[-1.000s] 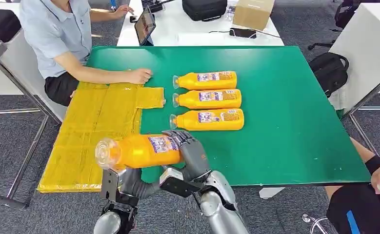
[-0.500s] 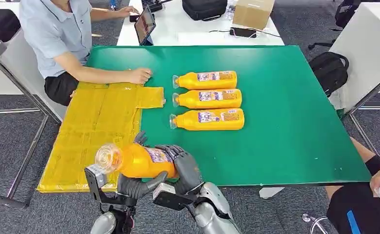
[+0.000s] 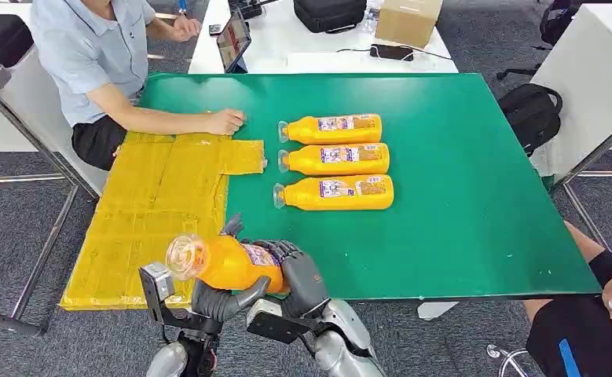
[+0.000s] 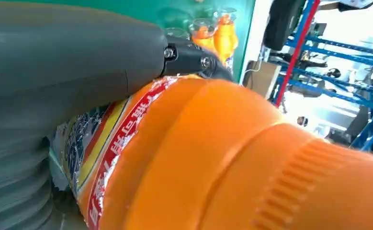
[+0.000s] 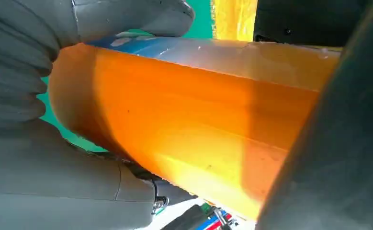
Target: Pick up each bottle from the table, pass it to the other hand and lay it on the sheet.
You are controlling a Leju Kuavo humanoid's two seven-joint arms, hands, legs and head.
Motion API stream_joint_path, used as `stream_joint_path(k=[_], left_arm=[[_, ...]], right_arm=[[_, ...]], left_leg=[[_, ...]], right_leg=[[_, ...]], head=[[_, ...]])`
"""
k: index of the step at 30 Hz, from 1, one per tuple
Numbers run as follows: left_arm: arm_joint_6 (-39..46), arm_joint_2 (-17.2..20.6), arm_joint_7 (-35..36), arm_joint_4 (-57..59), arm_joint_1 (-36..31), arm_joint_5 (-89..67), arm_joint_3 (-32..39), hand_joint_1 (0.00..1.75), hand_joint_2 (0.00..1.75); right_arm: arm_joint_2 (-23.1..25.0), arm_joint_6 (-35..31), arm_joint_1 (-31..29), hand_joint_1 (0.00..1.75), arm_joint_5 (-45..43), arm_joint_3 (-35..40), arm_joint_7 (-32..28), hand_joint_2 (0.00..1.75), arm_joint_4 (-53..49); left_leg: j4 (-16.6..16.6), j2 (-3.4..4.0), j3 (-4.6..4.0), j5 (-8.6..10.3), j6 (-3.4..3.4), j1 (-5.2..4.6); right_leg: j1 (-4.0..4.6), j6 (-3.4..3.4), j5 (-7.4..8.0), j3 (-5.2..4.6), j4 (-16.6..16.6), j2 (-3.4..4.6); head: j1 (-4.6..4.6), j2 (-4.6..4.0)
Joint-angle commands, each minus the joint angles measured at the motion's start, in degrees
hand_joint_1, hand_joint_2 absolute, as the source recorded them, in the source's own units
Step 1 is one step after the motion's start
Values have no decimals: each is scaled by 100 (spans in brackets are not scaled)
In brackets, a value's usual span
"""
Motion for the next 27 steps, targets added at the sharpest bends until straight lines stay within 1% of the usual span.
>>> stream_joint_path(k=[1, 2, 3, 5, 6, 8, 18, 22, 23, 24, 25, 26, 27], left_arm=[[-86, -129, 10, 491, -244, 59, -186, 175, 175], [-118, -129, 23, 506, -254, 113, -183, 175, 175], [-162, -129, 70, 527, -258, 255, -167, 175, 175], [-206, -129, 157, 581, -274, 451, -122, 175, 175], [-224, -129, 181, 608, -286, 546, -92, 175, 175], [-297, -129, 284, 686, -340, 836, 11, 175, 175], [-328, -129, 364, 714, -385, 989, 112, 175, 175], [-369, -118, 709, 723, -410, 1296, 580, 175, 175], [-409, -123, 806, 695, -373, 1375, 809, 175, 175], [-404, -100, 837, 656, -354, 1335, 945, 175, 175], [-345, -75, 830, 600, -329, 1240, 1040, 175, 175], [-88, -63, 842, 480, -305, 827, 1185, 175, 175], [196, -63, 896, 358, -302, 289, 1414, 175, 175]], right_arm=[[66, 76, 270, 154, -58, 267, 9, 175, -8], [66, 64, 274, 93, -90, 266, -2, 175, -10], [66, 70, 265, 0, -167, 286, -28, 175, -1], [66, 129, 245, 0, -271, 330, -64, 175, 26], [66, 124, 237, 0, -265, 354, -68, 0, 44], [66, 127, 189, 0, -229, 434, -91, 0, 114], [66, 67, 163, 0, -177, 459, -171, 0, 158], [66, 46, 186, 0, -150, 463, -275, 0, 192], [66, -4, 187, 0, -128, 444, -324, 0, 237], [66, -39, 194, 0, -125, 424, -354, 0, 247], [61, -51, 205, 0, -122, 402, -369, 0, 250], [61, -87, 231, 0, -101, 375, -405, 0, 218], [53, -126, 276, 0, -32, 359, -415, 0, 144]], left_leg=[[-7, -19, 20, -3, 10, -1], [-5, -18, 11, -1, 8, 0], [-8, -23, 21, -3, 12, -2], [-7, -16, 21, -4, 11, -1], [-6, -14, 16, -2, 9, -2], [-6, -14, 13, -1, 8, -2], [-5, -11, 12, -2, 7, -1], [-4, -5, 11, -1, 5, 0], [-8, -10, 22, -3, 10, -1], [-8, -4, 14, 0, 6, 0], [-11, -5, 24, -2, 9, 0], [-9, -2, 16, -1, 6, 0], [-12, -3, 26, -3, 8, 1]], right_leg=[[3, -15, -10, 27, -7, -28], [3, -11, -7, 18, -6, -25], [3, -16, -11, 30, -7, -33], [4, -15, -8, 27, -8, -25], [2, -12, -7, 21, -6, -22], [2, -11, -6, 18, -5, -21], [2, -10, -5, 16, -5, -17], [3, -9, -3, 13, -4, -10], [4, -16, -6, 26, -7, -18], [3, -11, -2, 16, -7, -10], [4, -17, -5, 26, -9, -14], [3, -12, -2, 17, -7, -8], [6, -18, -4, 28, -11, -12]], head=[[0, 0], [0, 0], [0, 0], [0, 0], [0, 0], [0, 0], [0, 0], [0, 0], [0, 0], [0, 0], [0, 0], [2, 0], [2, 0]])
